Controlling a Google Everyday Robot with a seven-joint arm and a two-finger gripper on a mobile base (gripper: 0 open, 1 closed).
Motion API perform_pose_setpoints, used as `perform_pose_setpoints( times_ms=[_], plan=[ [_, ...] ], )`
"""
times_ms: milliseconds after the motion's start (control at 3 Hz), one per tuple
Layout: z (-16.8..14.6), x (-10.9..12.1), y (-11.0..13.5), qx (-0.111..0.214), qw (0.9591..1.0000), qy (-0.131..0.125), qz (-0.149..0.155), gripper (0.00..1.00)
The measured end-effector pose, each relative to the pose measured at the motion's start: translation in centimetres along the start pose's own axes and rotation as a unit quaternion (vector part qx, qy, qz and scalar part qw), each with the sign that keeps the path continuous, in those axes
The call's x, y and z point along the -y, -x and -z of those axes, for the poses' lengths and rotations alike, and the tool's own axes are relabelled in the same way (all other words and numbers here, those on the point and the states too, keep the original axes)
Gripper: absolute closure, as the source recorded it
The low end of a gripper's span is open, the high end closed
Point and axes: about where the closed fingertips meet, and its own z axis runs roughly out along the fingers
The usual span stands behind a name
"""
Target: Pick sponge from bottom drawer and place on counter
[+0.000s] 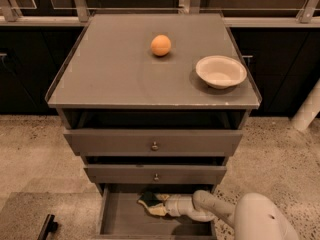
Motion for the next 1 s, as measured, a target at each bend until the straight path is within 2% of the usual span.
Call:
perform_pose_setpoints(
  times_ms=[333, 667, 1000],
  plan=[
    [1.8, -4.1, 0.3, -0.013, 0.9959, 0.088, -0.018, 1.00],
    [4.6, -8.2, 0.7, -0.021, 0.9894, 0.141, -0.028, 1.00],
    [8.7, -12.2, 1.5, -0.026, 0.9888, 0.144, -0.030, 1.00]
  ],
)
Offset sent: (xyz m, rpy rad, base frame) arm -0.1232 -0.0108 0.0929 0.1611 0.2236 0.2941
